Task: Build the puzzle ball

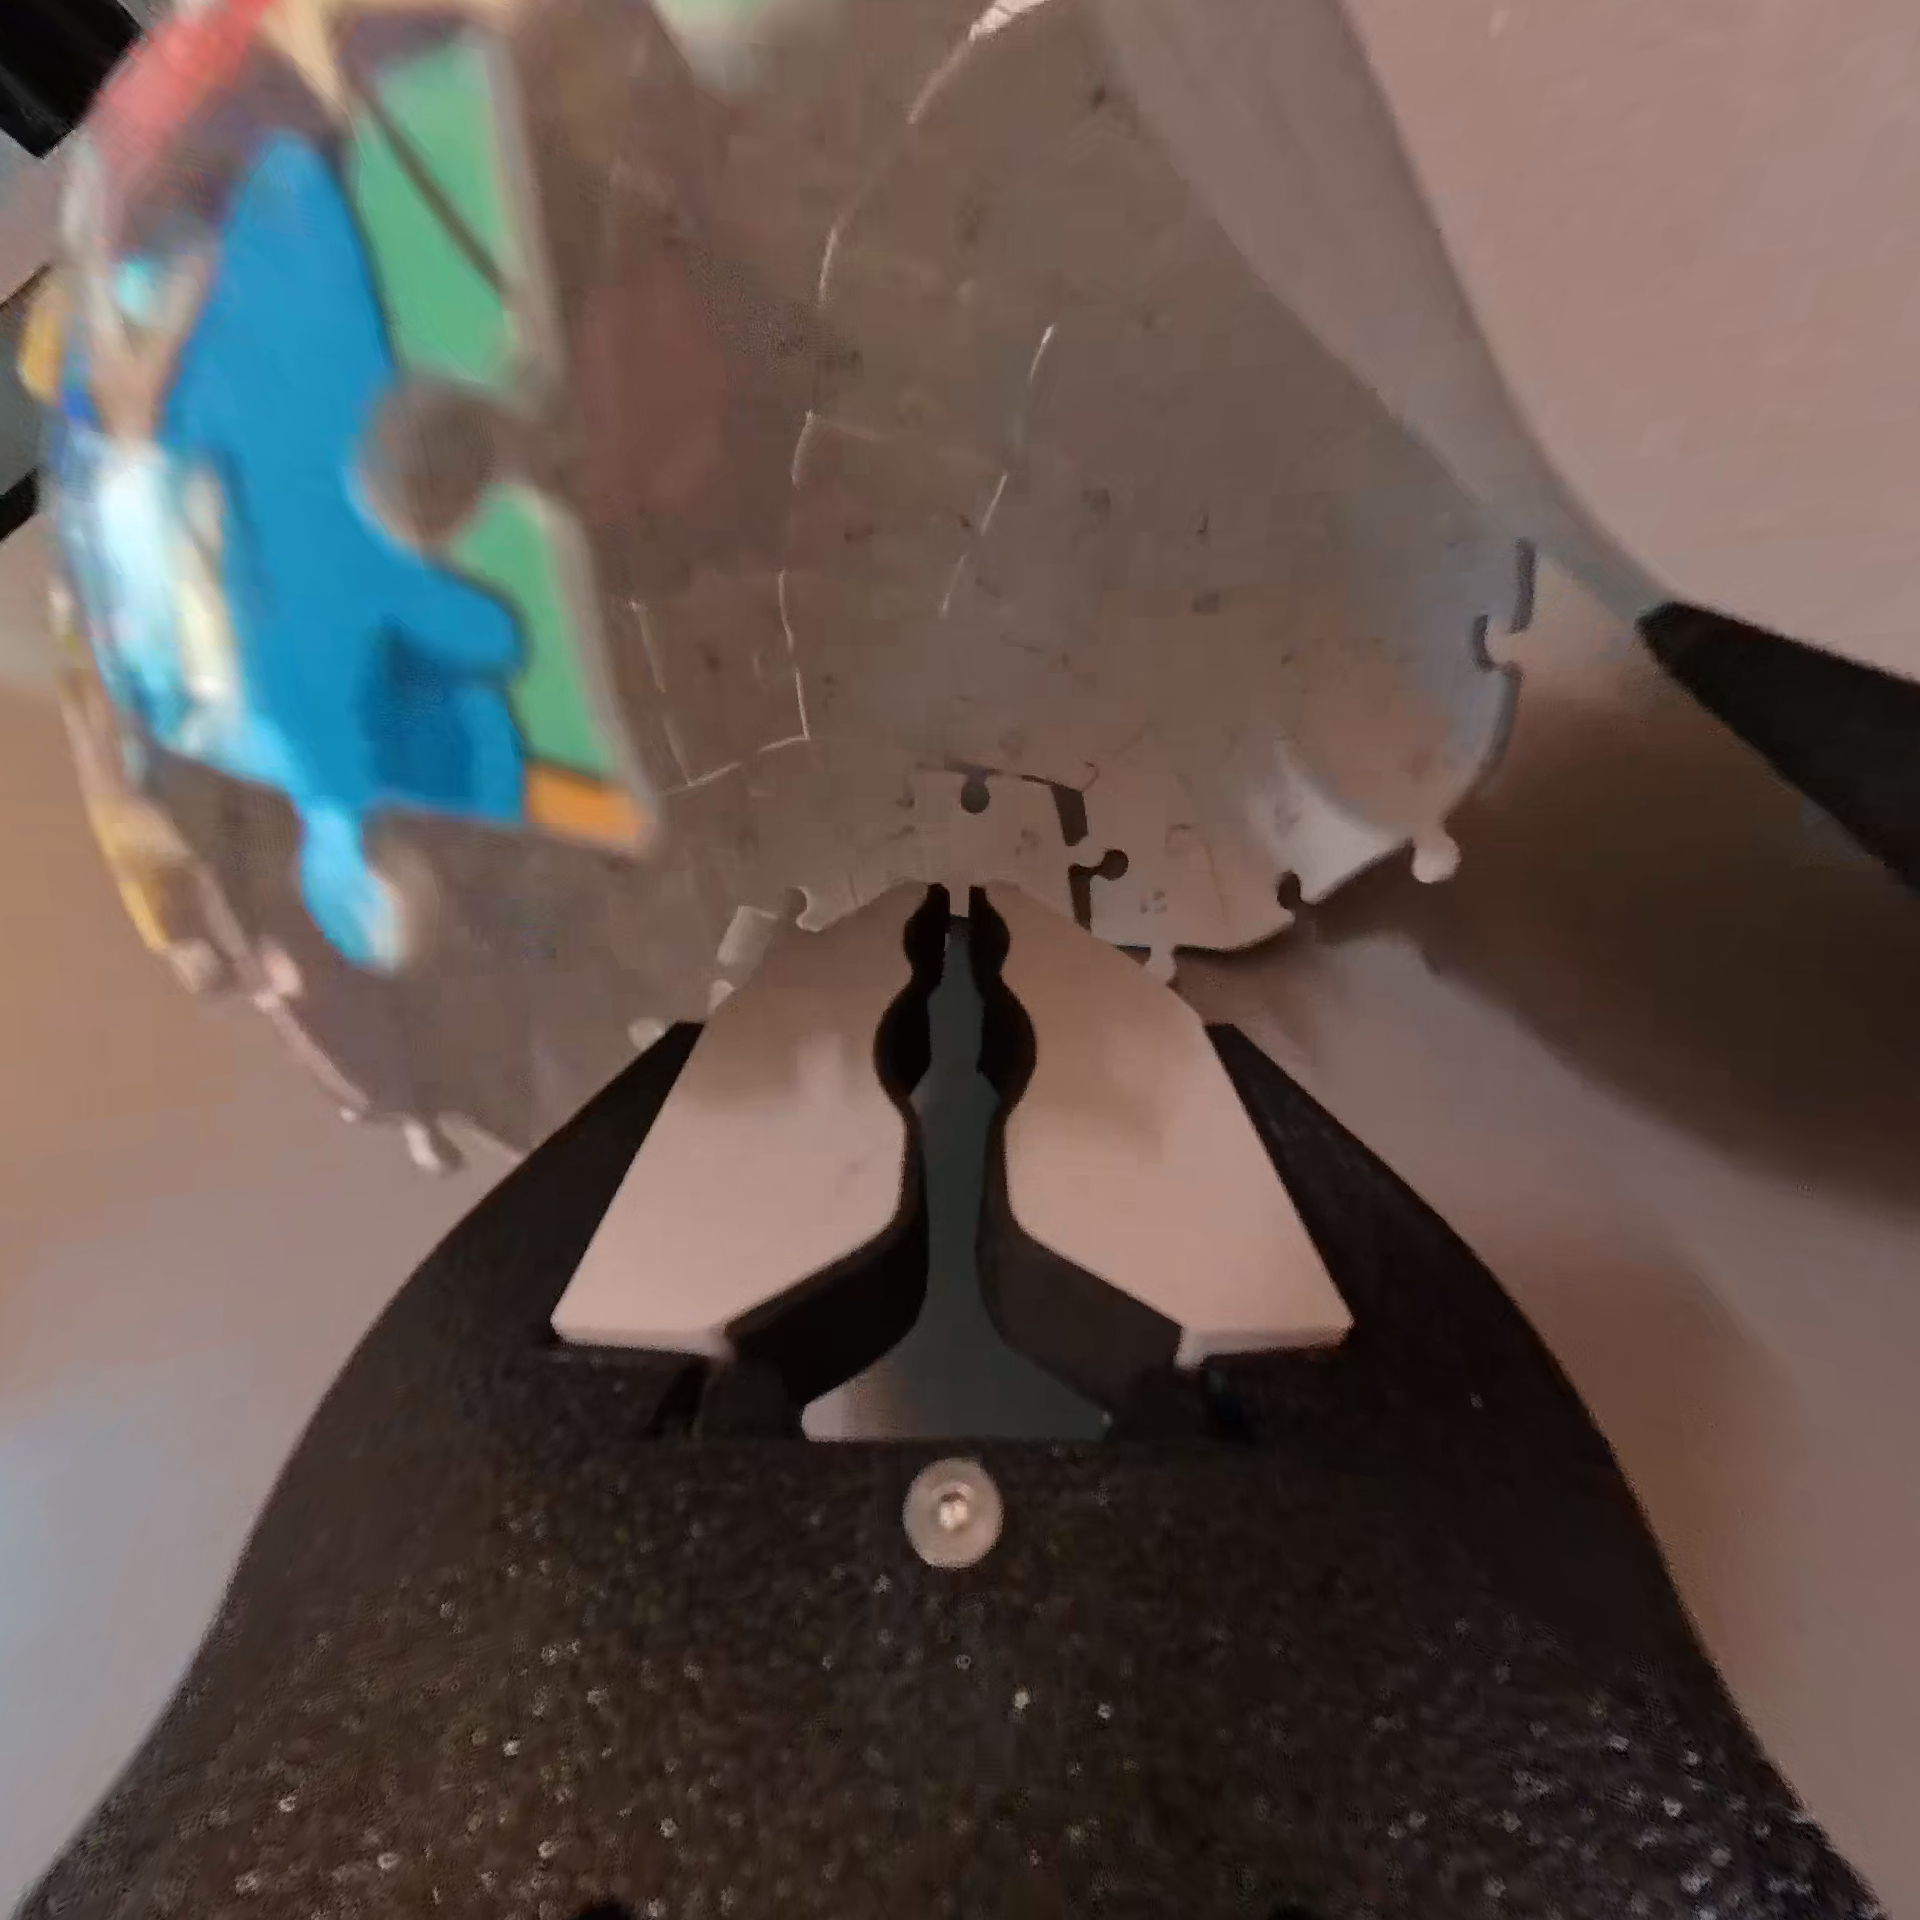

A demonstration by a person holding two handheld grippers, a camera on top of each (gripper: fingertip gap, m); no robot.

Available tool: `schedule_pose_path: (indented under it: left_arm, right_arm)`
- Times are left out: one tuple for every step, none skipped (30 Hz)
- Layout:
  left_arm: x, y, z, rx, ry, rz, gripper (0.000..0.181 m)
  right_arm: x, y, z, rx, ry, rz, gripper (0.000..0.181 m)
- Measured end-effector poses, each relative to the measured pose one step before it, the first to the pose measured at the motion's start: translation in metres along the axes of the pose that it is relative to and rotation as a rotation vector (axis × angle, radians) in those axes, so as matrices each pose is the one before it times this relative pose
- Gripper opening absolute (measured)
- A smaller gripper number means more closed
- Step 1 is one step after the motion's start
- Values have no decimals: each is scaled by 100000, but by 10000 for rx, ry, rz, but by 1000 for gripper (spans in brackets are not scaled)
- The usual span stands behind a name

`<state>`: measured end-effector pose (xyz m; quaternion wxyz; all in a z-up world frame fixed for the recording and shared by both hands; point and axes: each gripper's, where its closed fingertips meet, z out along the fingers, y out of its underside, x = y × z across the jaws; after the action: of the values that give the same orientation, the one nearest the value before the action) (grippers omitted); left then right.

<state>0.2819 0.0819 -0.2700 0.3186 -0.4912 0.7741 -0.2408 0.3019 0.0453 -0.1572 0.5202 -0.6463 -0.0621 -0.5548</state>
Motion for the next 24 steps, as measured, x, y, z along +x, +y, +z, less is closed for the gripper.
schedule_pose_path:
  left_arm:
    - [116, -16, 44, 29, 6, -48, 0]
    - [-6, -29, 52, -13, -54, -30, 1]
    - [-52, -14, 73, -66, -62, -3, 1]
    - [-50, 3, 68, -81, -38, 21, 0]
    - [-99, -57, 62, -47, -40, 34, 1]
    - [-123, -118, 37, -14, -34, 55, 1]
    - [-139, -182, -9, 1, -20, 46, 1]
    - [-167, -216, -31, 9, -22, 7, 1]
    - [-145, -161, 15, -25, 0, -12, 1]
    - [14, -69, 100, -93, 96, 12, 1]
    - [152, -10, 156, -130, 170, 62, 1]
    - [48, -24, 154, -95, 65, 94, 1]
    - [-42, -32, 122, -74, -28, 143, 1]
    - [-89, -30, 86, -74, -84, 159, 1]
    - [-152, -45, 70, -62, -132, 129, 1]
    - [-86, 10, 79, -87, -103, 108, 1]
    - [19, 38, 103, -120, -40, 84, 2]
    - [95, 38, 127, -115, -15, 61, 3]
    - [73, -41, 96, -58, -36, 66, 3]
    - [15, -105, 50, -2, -73, 101, 3]
    - [-28, -82, 61, -33, -81, 119, 3]
    - [-27, -63, 71, -39, -62, 82, 2]
    - [9, -83, 69, -13, -2, 53, 1]
    - [43, -98, 50, 8, 41, 75, 0]
  right_arm:
    - [37, 215, 25, -121, 6, 62, 2]
    - [45, 107, 11, -46, 11, 69, 2]
    - [19, 60, 4, -24, 7, 49, 2]
    - [-8, 46, 12, -19, 0, 9, 2]
    - [4, 13, 6, -1, -5, 14, 2]
    - [25, 61, 23, -8, -7, 56, 2]
    - [48, 161, 39, -53, -4, 103, 2]
    - [45, 195, 56, -46, -16, 135, 2]
    - [80, 196, 58, -45, -13, 119, 2]
    - [64, 188, 52, -51, -7, 82, 2]
    - [43, 131, 51, -13, -13, 82, 2]
    - [40, 96, 40, -3, -8, 115, 2]
    - [40, 107, 35, -7, -5, 110, 2]
    - [46, 112, 32, -23, 0, 91, 2]
    - [46, 102, 17, -12, -6, 57, 2]
    - [34, 109, 25, -19, 7, 72, 2]
    - [33, 102, 41, -11, -4, 118, 2]
    - [8, 85, 27, 12, -26, 122, 2]
    - [28, 83, 32, -12, -12, 69, 2]
    - [20, 29, -2, 10, -9, 21, 3]
    - [-6, -28, -11, 14, -6, -32, 2]
    - [-54, -77, -11, 13, -7, -63, 2]
    - [-74, -176, -33, 70, -9, -79, 2]
    - [-72, -205, -38, 82, -14, -104, 2]
